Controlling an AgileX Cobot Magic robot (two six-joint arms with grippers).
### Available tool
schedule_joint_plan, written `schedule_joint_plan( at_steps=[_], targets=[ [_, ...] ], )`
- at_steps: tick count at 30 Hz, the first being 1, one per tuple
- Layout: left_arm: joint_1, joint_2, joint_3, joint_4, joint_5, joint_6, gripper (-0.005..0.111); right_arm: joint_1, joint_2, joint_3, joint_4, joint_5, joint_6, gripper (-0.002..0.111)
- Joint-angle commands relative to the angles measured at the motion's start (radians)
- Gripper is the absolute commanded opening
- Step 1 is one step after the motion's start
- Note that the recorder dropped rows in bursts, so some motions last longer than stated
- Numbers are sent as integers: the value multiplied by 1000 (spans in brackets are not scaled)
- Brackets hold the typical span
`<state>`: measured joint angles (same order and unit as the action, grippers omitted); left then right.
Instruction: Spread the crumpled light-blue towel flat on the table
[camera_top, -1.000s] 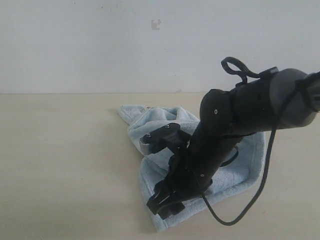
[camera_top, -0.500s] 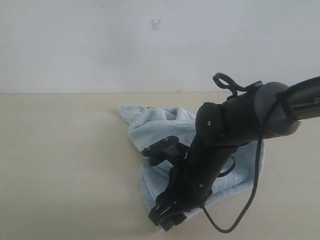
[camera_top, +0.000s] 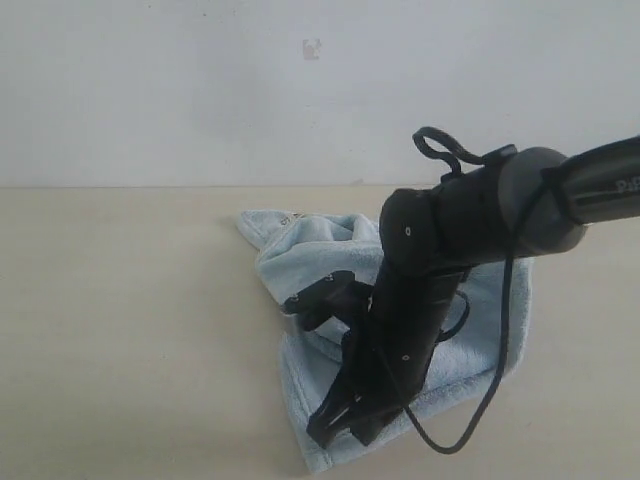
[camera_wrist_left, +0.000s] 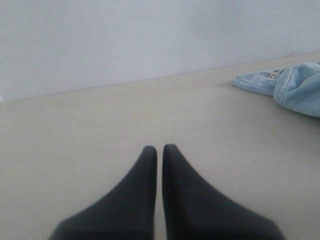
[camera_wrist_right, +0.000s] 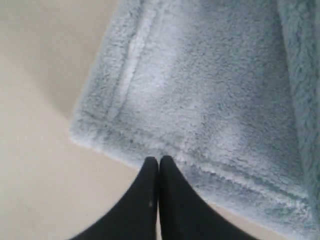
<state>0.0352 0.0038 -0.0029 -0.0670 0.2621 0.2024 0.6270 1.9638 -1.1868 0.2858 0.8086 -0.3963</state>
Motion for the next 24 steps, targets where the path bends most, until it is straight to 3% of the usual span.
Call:
schedule_joint_plan(
  at_steps=[1,10,12,18,24],
  targets=[
    [3,-4,3,1,-7,1,4,0,-2,-49,88,127,0,0],
    [3,-4,3,1,-7,1,4,0,0,-49,147,113,-191,0],
    [3,-4,3,1,-7,1,4,0,0,-49,147,113,-202,9],
    [3,-4,3,1,-7,1,4,0,0,-47,159,81,-205,53],
    [3,-4,3,1,-7,1,4,0,26,-47,140,10,-196,57]
  ],
)
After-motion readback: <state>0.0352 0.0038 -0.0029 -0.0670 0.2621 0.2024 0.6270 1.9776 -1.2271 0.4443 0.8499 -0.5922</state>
